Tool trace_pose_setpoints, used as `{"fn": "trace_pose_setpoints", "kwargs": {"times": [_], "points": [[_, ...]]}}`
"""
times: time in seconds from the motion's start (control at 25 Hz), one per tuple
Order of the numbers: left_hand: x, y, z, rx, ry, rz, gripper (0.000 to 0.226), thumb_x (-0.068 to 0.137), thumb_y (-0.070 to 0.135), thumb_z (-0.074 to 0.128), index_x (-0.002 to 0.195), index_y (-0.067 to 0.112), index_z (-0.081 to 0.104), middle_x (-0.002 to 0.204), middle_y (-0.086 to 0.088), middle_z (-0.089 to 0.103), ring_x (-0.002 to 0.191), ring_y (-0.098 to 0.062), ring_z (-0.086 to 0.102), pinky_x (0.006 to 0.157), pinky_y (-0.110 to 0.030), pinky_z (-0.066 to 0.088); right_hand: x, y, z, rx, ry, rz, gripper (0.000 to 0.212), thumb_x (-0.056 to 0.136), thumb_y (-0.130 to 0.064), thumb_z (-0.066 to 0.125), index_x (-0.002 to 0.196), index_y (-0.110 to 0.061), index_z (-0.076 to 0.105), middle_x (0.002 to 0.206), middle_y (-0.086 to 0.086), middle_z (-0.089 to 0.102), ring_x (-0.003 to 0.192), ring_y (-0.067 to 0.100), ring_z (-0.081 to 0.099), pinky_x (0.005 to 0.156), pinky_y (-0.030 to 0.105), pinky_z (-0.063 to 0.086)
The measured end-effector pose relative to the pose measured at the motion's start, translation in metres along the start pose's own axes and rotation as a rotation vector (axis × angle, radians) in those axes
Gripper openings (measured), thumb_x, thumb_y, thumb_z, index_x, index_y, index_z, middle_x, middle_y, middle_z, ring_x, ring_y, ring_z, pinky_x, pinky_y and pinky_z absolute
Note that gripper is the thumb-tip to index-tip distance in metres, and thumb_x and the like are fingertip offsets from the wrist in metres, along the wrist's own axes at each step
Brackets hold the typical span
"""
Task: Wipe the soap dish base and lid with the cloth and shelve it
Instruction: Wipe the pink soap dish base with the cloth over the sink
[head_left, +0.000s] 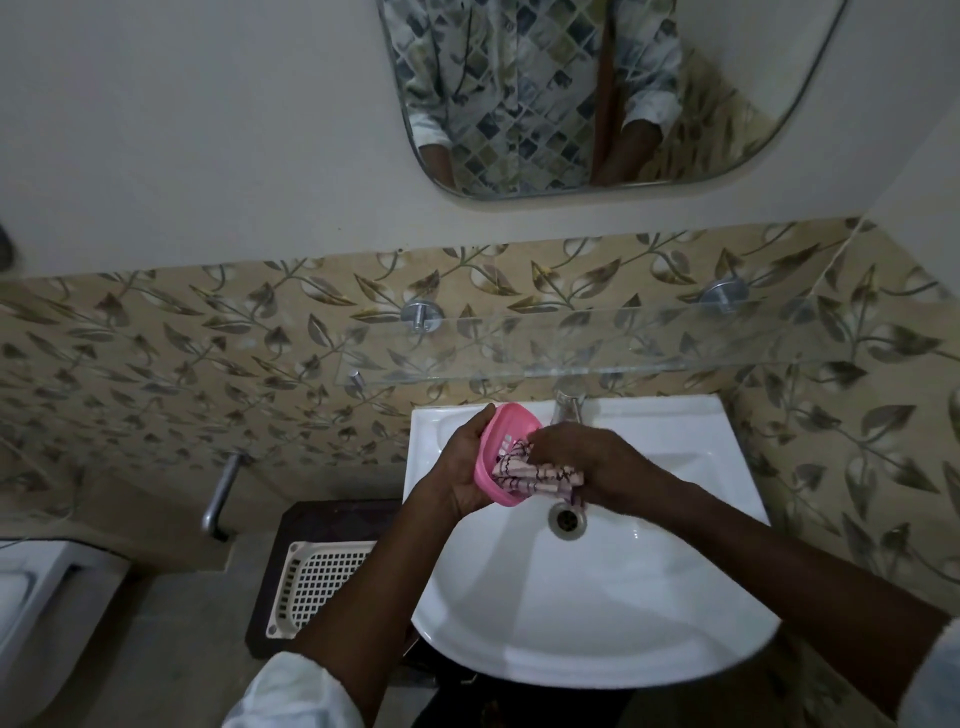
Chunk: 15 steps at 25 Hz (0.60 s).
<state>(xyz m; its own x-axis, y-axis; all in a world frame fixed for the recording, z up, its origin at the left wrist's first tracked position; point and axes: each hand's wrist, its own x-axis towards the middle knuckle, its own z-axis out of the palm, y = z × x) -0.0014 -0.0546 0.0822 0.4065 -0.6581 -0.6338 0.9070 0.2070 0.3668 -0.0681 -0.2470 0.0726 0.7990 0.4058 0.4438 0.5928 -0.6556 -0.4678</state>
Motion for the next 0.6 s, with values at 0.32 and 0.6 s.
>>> {"fn": "trace_pose_setpoints", "kwargs": {"times": [0.32, 0.6], "points": [[-0.001, 0.010, -0.009, 0.032, 0.080, -0.041, 0.061, 0.088, 0.053, 0.055, 0.125, 0.004, 0.052, 0.105, -0.024, 0.057, 0.088, -0.037, 0.055, 0.083, -0.050, 0.044, 0.011, -0.003, -0.008, 1.358, 0.488, 0.984, 0.042, 0.082, 0.012, 0.064, 0.118, -0.009, 0.070, 0.118, 0.021, 0.070, 0.105, 0.039, 0.069, 0.087, 0.055, 0.057], [0.000, 0.008, -0.007, 0.099, -0.012, -0.121, 0.054, 0.091, 0.045, 0.051, 0.112, -0.002, 0.067, 0.104, -0.023, 0.070, 0.090, -0.035, 0.064, 0.085, -0.041, 0.052, -0.007, 0.007, 0.010, -0.256, -0.004, -0.432, 0.020, 0.093, -0.004, 0.062, 0.109, -0.002, 0.073, 0.112, 0.018, 0.070, 0.109, 0.031, 0.064, 0.103, 0.044, 0.045]]}}
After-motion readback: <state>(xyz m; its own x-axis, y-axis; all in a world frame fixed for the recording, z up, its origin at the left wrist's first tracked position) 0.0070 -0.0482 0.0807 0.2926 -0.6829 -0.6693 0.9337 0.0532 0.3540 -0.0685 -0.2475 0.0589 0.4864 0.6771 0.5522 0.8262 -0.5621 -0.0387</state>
